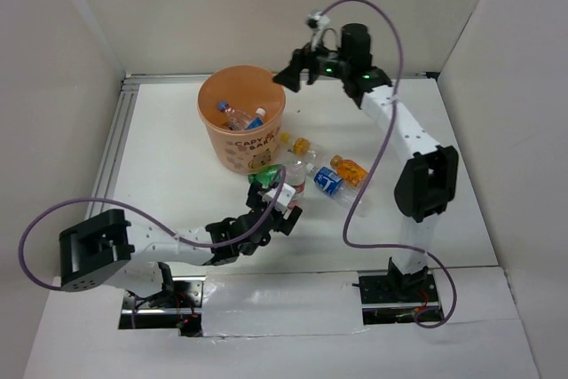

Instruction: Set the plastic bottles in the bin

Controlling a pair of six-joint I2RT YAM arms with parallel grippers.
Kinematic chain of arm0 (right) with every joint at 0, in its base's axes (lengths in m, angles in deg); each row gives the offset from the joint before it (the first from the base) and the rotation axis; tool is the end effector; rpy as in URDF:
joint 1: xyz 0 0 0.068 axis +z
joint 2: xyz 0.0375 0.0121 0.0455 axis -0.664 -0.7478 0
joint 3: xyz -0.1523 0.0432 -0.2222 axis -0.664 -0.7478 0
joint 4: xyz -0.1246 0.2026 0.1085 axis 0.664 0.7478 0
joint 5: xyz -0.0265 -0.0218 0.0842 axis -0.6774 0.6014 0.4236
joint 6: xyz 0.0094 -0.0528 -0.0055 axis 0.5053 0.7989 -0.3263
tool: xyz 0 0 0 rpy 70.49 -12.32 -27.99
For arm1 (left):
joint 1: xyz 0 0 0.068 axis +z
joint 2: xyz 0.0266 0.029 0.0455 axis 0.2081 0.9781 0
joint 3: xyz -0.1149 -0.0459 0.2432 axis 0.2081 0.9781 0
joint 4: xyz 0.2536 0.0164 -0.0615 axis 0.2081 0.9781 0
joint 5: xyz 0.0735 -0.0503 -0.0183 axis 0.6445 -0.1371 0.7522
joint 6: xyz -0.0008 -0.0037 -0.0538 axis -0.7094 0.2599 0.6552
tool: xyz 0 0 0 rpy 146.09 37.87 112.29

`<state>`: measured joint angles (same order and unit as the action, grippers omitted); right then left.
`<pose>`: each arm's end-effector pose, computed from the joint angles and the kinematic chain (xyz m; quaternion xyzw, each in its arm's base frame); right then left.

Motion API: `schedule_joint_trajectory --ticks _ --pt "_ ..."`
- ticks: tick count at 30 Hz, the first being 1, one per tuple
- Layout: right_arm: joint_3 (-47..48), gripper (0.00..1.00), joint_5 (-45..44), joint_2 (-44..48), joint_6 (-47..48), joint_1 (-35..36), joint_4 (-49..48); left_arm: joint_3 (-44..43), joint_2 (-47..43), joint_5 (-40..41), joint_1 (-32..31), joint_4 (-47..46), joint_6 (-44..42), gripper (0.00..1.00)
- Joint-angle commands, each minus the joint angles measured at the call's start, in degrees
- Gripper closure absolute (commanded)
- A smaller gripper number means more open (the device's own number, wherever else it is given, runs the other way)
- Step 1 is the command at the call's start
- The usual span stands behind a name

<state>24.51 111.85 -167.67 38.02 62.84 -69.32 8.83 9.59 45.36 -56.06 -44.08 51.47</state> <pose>0.4181 0.1885 0.3953 -0.3548 0.6562 0.3928 0.5377 0.1216 -0.2417 0.2076 0.1832 0.7552 -0.1537 0.6103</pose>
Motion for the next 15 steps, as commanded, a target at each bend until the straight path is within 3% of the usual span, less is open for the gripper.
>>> schedule_joint_trajectory --ticks 1,6,11,15 --pt "-7.1 0.0 3.6 10.0 1.3 -8.7 3.8 -3.2 4.9 2.9 1.2 -13.4 0.7 0.01" --pt "-24.7 0.0 6.2 20.0 15.3 -15.2 15.9 -6.2 9.8 0.0 3.8 -17.7 3.5 0.01" --pt "-43.8 0.04 3.1 34.4 21.8 -18.6 17.3 -9.1 12.3 0.8 6.7 -17.7 7.2 0.01" --pt "-55.4 0.12 1.9 41.4 26.2 -20.9 19.5 -9.6 12.3 -2.8 8.7 -17.7 7.8 0.2"
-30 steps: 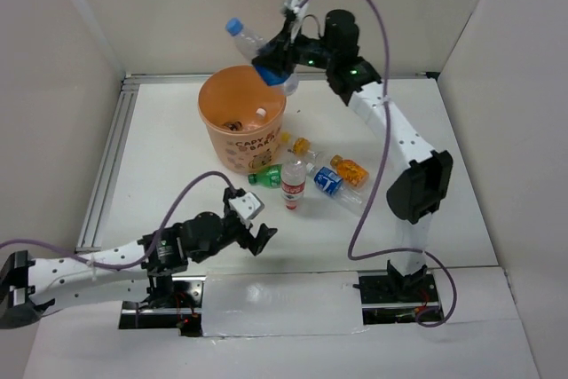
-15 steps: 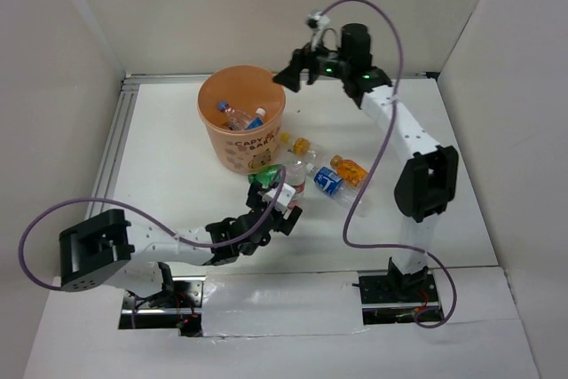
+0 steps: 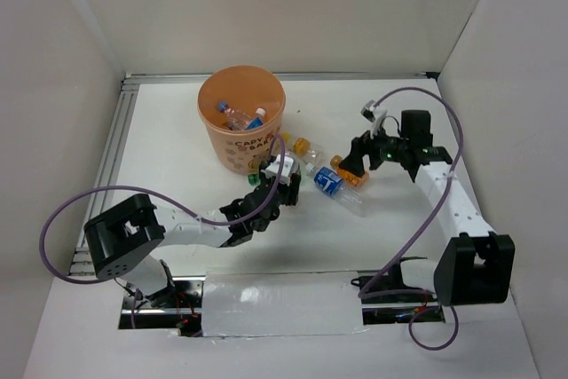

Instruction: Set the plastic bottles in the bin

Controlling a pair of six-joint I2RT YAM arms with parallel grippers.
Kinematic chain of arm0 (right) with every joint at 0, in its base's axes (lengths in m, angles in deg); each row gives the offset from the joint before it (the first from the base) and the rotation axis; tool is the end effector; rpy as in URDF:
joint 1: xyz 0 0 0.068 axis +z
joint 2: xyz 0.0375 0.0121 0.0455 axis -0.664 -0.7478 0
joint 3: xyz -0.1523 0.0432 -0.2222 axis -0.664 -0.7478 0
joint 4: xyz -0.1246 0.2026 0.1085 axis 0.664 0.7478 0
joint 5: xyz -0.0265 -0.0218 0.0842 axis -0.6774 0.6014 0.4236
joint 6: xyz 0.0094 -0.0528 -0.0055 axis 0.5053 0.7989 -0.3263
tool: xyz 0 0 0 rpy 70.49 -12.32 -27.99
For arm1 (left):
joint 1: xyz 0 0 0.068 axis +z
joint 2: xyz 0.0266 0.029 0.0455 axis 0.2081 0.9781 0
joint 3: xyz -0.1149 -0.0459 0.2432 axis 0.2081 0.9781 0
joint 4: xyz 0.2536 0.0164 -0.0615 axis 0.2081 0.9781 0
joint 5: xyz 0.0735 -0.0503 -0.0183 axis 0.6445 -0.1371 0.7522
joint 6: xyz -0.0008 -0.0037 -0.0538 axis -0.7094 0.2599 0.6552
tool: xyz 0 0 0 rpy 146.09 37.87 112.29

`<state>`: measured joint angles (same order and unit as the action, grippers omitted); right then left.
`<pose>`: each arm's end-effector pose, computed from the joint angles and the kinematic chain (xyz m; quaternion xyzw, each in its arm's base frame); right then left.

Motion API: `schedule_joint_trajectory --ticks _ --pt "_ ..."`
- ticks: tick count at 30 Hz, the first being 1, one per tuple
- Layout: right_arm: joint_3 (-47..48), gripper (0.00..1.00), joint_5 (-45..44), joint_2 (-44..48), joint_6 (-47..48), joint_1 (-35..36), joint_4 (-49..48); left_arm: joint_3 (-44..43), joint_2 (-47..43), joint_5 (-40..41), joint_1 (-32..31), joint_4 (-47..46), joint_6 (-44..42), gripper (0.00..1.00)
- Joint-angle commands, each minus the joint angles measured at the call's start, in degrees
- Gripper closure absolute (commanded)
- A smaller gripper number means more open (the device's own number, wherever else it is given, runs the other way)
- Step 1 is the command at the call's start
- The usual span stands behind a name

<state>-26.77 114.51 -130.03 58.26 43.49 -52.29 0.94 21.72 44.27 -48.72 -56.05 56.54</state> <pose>0.2689 0.0344 0.2926 -0.3107 0.7913 0.2900 0.4395 0.1745 -0.2663 0.2126 0.0753 0.7402 -0.1898 0.6406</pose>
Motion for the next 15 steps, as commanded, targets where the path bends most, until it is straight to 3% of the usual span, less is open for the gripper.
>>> schedule_joint_trajectory --ticks 1,5,7,8,9,15 --pt "-5.2 0.13 -1.7 5.6 6.8 -2.6 3.2 -2.3 0.2 -2.5 1.4 -6.3 2.7 0.39" --pt "-8.4 0.11 -3.0 8.1 6.8 -5.9 3.7 -3.3 0.2 -5.0 2.7 -5.6 2.7 0.8" --pt "-8.4 0.05 -5.4 7.5 7.3 -6.5 4.3 -4.8 -1.5 -6.6 2.7 -4.1 1.9 0.94" --pt "-8.4 0.04 -6.2 7.0 7.3 -6.5 4.3 -5.7 -2.5 -7.5 2.7 -4.0 1.9 0.94" --pt "-8.4 0.02 -6.9 7.0 8.2 -6.5 4.3 -6.6 -3.4 -8.4 2.7 -1.8 0.6 1.0" --pt "-7.4 0.0 -11.5 -0.3 9.3 -5.8 0.6 -17.9 -10.6 -11.5 4.4 6.2 -5.0 1.0"
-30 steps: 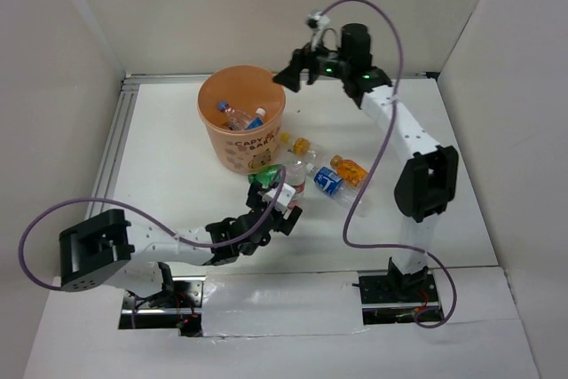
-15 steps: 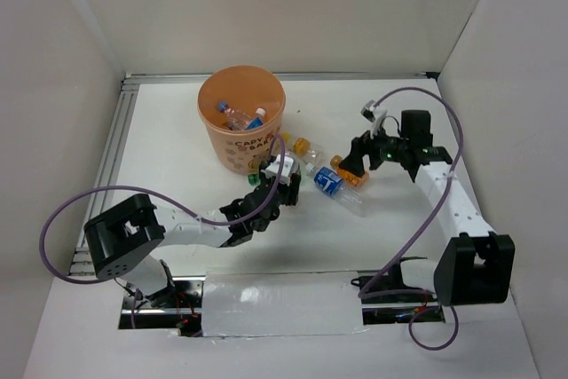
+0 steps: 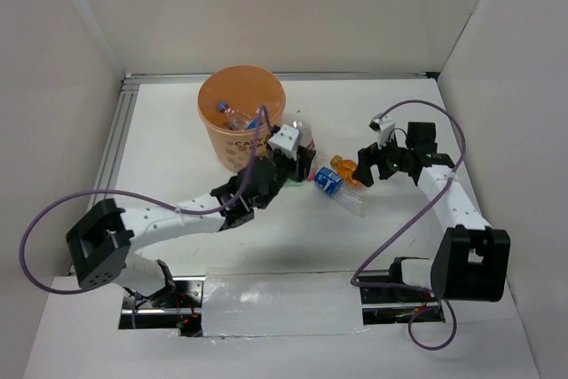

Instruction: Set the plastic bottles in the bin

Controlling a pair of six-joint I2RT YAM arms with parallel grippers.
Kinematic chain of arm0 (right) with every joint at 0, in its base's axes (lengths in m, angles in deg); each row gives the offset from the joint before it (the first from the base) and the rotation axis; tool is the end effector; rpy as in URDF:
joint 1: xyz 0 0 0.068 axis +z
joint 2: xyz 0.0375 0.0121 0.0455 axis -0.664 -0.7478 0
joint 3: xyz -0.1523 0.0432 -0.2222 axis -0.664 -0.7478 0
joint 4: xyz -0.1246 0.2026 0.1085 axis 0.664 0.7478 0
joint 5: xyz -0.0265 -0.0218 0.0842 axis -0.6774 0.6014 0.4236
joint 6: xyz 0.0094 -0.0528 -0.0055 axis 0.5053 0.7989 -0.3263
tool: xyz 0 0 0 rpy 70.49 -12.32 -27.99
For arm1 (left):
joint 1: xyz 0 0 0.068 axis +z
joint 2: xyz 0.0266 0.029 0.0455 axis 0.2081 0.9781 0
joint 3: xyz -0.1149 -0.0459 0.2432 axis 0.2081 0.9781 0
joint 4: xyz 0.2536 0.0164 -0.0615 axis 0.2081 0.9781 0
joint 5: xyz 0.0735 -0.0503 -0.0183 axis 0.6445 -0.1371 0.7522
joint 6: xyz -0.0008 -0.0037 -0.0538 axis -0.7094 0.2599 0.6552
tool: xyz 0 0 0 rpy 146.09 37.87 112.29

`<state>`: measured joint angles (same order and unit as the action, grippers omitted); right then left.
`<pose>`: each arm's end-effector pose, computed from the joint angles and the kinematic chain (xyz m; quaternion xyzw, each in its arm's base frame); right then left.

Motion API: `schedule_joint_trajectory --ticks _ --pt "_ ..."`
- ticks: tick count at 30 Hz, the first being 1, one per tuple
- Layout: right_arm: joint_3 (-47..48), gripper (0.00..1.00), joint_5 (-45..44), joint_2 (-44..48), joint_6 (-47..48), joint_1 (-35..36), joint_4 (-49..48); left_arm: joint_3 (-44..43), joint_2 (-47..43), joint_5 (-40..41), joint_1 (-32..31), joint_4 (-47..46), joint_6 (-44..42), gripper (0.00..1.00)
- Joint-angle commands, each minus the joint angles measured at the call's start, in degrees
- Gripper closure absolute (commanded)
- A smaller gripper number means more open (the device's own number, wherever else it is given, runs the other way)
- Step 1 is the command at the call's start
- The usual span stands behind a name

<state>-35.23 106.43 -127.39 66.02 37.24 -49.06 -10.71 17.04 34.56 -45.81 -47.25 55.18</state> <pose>0.2483 0.0028 0.2495 -0.2805 0.8478 0.2017 0.4023 0.1926 -0.2742 0.2875 0.0945 0.7024 -0.2610 0.6554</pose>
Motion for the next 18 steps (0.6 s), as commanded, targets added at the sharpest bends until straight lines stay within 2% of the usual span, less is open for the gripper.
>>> schedule_joint_trajectory --ticks 1,7,11,17,18 --pt "1.7 0.0 -4.7 -4.0 1.5 0.9 -3.5 -8.4 -7.7 -1.8 3.2 -1.3 -4.9 1.0" --pt "4.3 0.0 -6.6 -12.5 2.3 1.5 -7.2 -13.4 -11.1 1.5 12.4 -0.1 -6.8 1.0" --pt "5.3 0.0 -7.1 -16.9 2.3 2.0 -8.6 -13.4 -11.1 4.0 19.8 1.5 -5.1 1.0" --pt "5.3 0.01 -8.3 -20.6 2.3 4.6 -10.6 -9.7 -12.1 4.5 24.9 4.9 -2.4 1.0" --pt "5.3 0.04 -8.8 -21.2 2.3 4.6 -10.6 -9.7 -12.0 3.4 25.4 8.0 -0.9 0.93"
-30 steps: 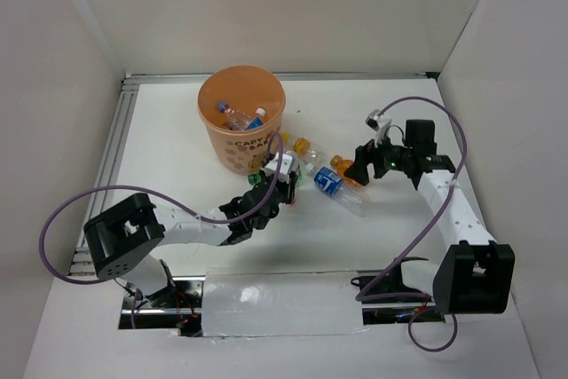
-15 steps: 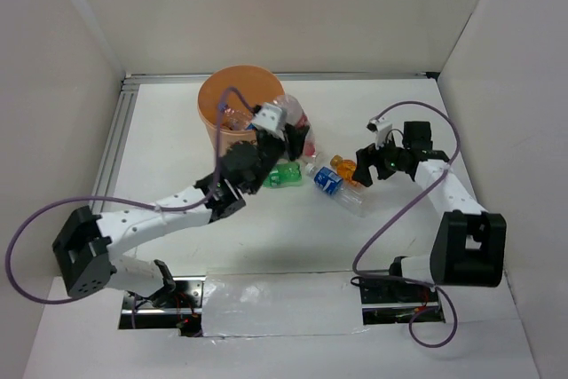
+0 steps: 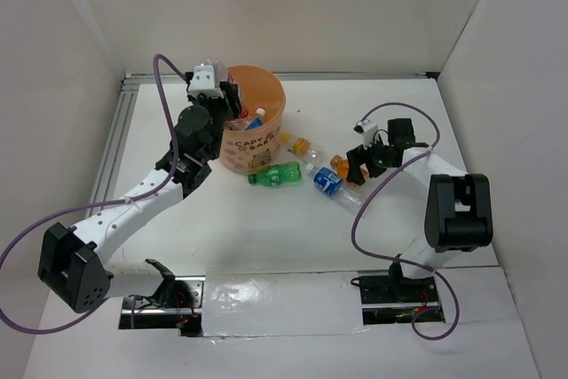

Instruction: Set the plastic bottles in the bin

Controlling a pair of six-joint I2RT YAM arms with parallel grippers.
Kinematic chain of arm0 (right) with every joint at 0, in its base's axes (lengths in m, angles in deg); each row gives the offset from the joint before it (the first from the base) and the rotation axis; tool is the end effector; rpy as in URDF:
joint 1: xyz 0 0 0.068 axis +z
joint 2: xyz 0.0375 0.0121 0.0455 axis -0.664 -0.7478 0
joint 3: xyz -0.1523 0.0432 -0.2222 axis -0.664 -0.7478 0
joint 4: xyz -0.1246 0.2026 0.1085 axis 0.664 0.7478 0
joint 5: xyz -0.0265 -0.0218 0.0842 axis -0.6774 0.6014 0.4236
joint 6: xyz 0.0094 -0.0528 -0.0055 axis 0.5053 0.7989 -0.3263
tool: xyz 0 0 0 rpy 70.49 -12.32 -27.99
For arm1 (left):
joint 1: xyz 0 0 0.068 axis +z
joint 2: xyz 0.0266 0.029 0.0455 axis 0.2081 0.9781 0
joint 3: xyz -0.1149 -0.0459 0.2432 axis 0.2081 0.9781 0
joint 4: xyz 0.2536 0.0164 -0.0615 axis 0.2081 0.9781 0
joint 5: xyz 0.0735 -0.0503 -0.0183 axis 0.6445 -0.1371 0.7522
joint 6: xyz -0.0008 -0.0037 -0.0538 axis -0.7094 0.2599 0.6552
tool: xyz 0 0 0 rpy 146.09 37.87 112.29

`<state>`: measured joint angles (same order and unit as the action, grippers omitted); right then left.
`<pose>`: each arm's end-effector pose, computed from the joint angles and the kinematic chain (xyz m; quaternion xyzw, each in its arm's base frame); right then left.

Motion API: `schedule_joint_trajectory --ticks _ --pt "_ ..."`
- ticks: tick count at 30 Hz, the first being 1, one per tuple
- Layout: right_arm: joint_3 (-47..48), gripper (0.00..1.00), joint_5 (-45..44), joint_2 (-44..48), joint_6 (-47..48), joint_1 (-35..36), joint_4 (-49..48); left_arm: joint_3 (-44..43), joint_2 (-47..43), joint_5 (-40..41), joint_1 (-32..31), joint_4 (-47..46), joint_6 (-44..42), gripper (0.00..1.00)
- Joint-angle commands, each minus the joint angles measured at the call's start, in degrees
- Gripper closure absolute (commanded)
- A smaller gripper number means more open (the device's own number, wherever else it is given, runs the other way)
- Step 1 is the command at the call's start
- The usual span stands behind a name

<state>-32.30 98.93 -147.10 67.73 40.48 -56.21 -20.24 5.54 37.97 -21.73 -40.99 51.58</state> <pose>0.3033 0.0119 0.1823 -0.2853 0.8869 0.1747 0.3185 0.2552 -0.1478 0.3942 -0.0944 0.6205 -0.1312 0.7674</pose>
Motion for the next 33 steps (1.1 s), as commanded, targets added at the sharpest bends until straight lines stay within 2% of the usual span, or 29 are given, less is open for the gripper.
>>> schedule_joint_trajectory --ticks 1,4,5,7,10,11,13,14,16,19,22,25,30,33 --pt "2.4 0.06 -1.3 -2.5 1.1 2.1 -3.4 -0.1 0.3 -0.9 1.8 3.4 3.3 0.81" --pt "3.2 0.22 -1.3 -4.1 1.6 2.6 -2.4 0.5 0.9 -2.1 2.4 6.7 3.3 0.24" --pt "3.9 0.26 -1.3 -5.0 1.7 3.2 -1.6 1.0 0.2 -2.8 1.7 7.4 3.3 0.01" --pt "4.5 0.34 -1.3 -5.6 2.2 3.2 -1.0 1.0 -1.6 -3.4 -0.3 8.8 0.2 0.0" --pt "4.5 0.39 -1.8 -6.2 3.4 3.9 -0.5 -1.8 -3.4 -4.8 -3.8 15.9 -2.8 0.0" --pt "4.5 0.51 -1.8 -6.2 3.4 4.4 -0.5 -1.8 -5.2 -5.4 -7.3 17.6 -3.8 0.0" --pt "5.0 0.65 -1.8 -6.2 3.4 4.4 0.2 0.5 -7.4 -9.1 -11.2 19.0 -7.5 0.0" --pt "6.1 0.74 -0.7 -5.4 3.9 3.9 1.6 3.9 -9.4 -12.1 -15.4 19.0 -8.8 0.0" --pt "7.8 0.8 0.6 -3.8 4.5 3.2 3.3 7.0 -10.0 -15.1 -18.7 18.4 -11.7 0.0" --pt "14.7 0.84 4.8 -0.1 5.8 2.0 7.3 10.9 -9.0 -17.7 -22.2 19.6 -15.1 0.0" --pt "25.0 0.83 11.1 1.9 7.4 2.0 10.4 15.5 -6.9 -18.4 -23.0 14.8 -20.7 0.0" --pt "35.0 0.83 18.4 1.9 6.8 3.4 9.6 17.6 -3.8 -18.4 -22.2 10.1 -26.7 0.0" --pt "46.8 0.83 19.0 -1.3 1.2 12.6 2.1 19.3 4.2 -18.4 -19.4 2.8 -32.4 0.0" --pt "53.8 0.8 19.8 -7.2 -1.6 18.4 -0.3 18.7 9.7 -15.9 -18.8 -2.0 -35.1 0.0"
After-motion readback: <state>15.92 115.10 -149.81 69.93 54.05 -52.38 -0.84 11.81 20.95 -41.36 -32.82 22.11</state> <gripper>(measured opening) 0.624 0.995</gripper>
